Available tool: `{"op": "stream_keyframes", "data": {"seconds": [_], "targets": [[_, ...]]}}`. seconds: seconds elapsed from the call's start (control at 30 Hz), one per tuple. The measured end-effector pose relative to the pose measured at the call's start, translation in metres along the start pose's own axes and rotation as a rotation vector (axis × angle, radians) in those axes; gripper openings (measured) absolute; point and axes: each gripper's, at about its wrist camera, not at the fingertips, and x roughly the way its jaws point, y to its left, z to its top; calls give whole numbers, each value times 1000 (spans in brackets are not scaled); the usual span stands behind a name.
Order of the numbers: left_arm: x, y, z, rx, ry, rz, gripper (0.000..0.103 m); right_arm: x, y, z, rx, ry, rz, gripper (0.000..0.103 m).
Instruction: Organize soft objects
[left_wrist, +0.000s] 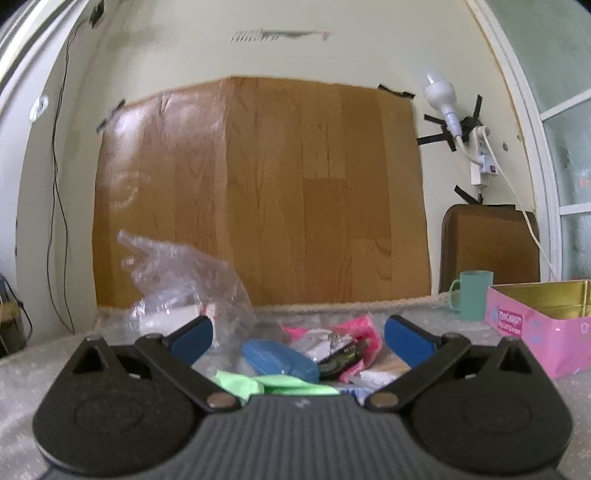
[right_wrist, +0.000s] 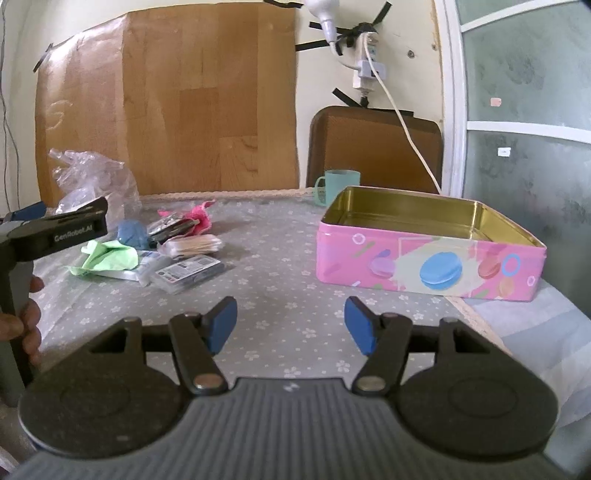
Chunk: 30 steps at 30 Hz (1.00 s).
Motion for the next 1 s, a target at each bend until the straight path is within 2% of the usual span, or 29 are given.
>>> {"op": "stream_keyframes", "data": {"seconds": [0.1, 0.2, 0.33, 0.4, 0.5, 0.53, 0.7, 0.77, 0.83, 0.9, 1.0], "targets": [[4, 6, 0, -40, 35, 2, 103, 8, 9, 2, -21, 5, 36, 67], [1, 11, -1, -56, 59, -19, 103, 27, 21, 10, -45, 20, 107, 66], [-2, 34, -2, -84, 97, -5, 103, 70, 44, 24, -83, 94, 210, 66], [0, 51, -5, -138, 124, -1, 103, 96, 52, 34, -69, 128, 233, 66], [9, 65, -8, -223, 175, 9, 103, 146, 54, 57, 71, 197, 265, 66], [11, 66, -9, -228, 184, 11, 103, 164, 54, 63, 123, 226, 285, 66], [8, 63, -10, -218, 160, 13, 103, 242, 42, 73, 323, 338, 272, 66], [8, 64, -10, -222, 161, 16, 103, 255, 39, 73, 391, 356, 312, 35], [11, 67, -10, -235, 169, 10, 103, 246, 36, 80, 422, 324, 339, 20], [12, 68, -10, -241, 173, 9, 103, 223, 35, 87, 376, 275, 342, 14], [12, 67, -9, -239, 169, 6, 103, 177, 17, 81, 355, 229, 333, 13]]}}
